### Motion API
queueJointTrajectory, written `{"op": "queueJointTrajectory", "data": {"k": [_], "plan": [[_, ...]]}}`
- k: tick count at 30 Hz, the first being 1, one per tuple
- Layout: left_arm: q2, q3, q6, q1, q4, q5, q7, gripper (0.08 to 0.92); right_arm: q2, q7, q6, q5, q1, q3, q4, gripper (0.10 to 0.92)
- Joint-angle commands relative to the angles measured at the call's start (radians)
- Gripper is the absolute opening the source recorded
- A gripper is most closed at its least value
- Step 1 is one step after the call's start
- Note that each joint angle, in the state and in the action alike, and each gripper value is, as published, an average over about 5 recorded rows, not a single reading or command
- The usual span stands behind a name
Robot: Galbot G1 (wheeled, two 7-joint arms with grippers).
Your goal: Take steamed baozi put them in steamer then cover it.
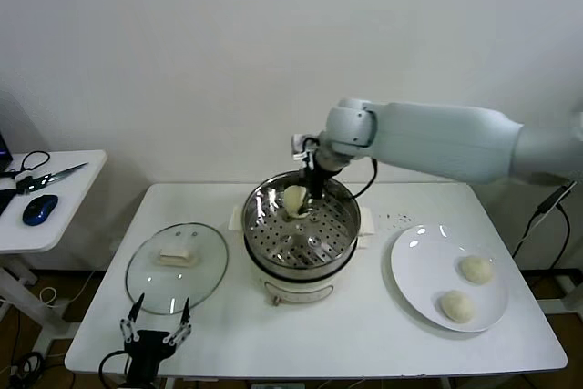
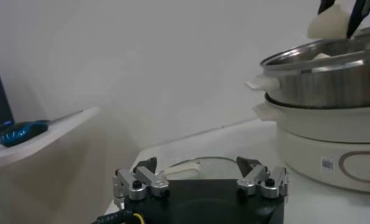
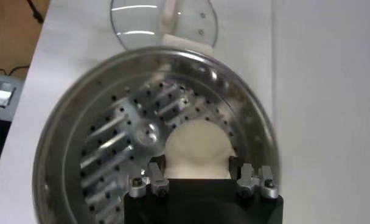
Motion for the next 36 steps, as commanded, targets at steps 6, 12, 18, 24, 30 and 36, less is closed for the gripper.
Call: {"op": "queueJointTrajectory", "data": {"k": [6, 12, 18, 24, 30, 36], "plan": [[-0.002, 0.000, -0.005, 0.003, 0.004, -0.001, 0.000, 0.823, 0.142, 0.046, -0.051, 0.001, -0.089, -0.017, -0.037, 0.662], [-0.003, -0.001, -0.011, 0.011, 0.006, -0.001, -0.001, 0.823, 0.128, 0.067, -0.082, 0.000, -0.109, 0.001, -0.029, 0.686], [-0.003, -0.003, -0.015, 0.019, 0.005, -0.001, -0.001, 0.823, 0.090, 0.066, -0.104, -0.006, -0.090, 0.024, -0.022, 0.804], [-0.004, -0.001, -0.013, 0.018, 0.005, 0.002, -0.001, 0.823, -0.014, 0.012, -0.067, -0.011, -0.014, 0.025, 0.023, 0.822], [-0.004, -0.003, -0.012, 0.019, 0.004, 0.002, -0.001, 0.823, -0.183, -0.090, 0.053, -0.027, 0.105, -0.013, 0.094, 0.823], [-0.006, -0.004, -0.008, 0.018, 0.002, 0.003, 0.000, 0.823, -0.349, -0.167, 0.152, -0.072, 0.175, -0.043, 0.156, 0.823]]}}
